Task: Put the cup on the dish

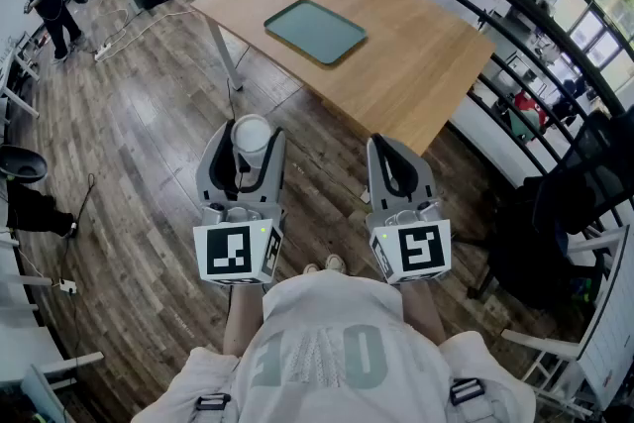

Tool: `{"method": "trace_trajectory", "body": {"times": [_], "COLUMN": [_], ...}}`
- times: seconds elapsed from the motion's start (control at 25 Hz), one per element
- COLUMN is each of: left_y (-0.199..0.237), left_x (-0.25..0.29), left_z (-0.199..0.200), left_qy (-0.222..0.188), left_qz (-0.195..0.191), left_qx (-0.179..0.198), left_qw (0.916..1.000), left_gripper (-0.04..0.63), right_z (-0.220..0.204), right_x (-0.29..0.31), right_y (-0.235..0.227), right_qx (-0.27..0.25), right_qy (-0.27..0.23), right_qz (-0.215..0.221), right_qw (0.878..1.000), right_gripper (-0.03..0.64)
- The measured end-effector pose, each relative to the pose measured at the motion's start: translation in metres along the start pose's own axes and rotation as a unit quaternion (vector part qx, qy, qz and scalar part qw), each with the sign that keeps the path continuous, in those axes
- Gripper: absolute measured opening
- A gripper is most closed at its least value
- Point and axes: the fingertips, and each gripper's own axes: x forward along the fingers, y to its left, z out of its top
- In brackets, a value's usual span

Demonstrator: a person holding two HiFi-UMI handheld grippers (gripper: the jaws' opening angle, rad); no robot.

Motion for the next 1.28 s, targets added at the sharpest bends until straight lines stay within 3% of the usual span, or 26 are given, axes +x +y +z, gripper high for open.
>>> {"method": "trace_trajectory", "body": {"times": [0.48, 0.88, 1.16, 1.28], "left_y": [0.013, 0.011, 0.022, 0.034], "left_x": [0.001, 0.022, 0.031, 0.037], "left_z": [0.004, -0.001, -0.016, -0.026], "left_qy": [-0.007, -0.02, -0.003, 0.0], "left_qz": [0.023, 0.039, 0.069, 0.085], "left_qx": [-0.002, 0.001, -0.007, -0.008], "left_qw": [0.9997, 0.999, 0.9976, 0.9963], "left_gripper": [0.272, 0.272, 0.272, 0.272], "right_z": [-0.001, -0.015, -0.04, -0.044], "right_x": [0.01, 0.015, 0.034, 0.05], "right_y": [-0.007, -0.042, -0.051, -0.051], "right_qx": [0.016, 0.017, 0.063, 0.06], "right_qy": [-0.011, -0.021, -0.003, -0.005], "right_qz": [0.002, -0.01, 0.019, 0.031], "right_qw": [1.0, 1.0, 0.998, 0.998], "right_gripper": [0.018, 0.018, 0.02, 0.02]}}
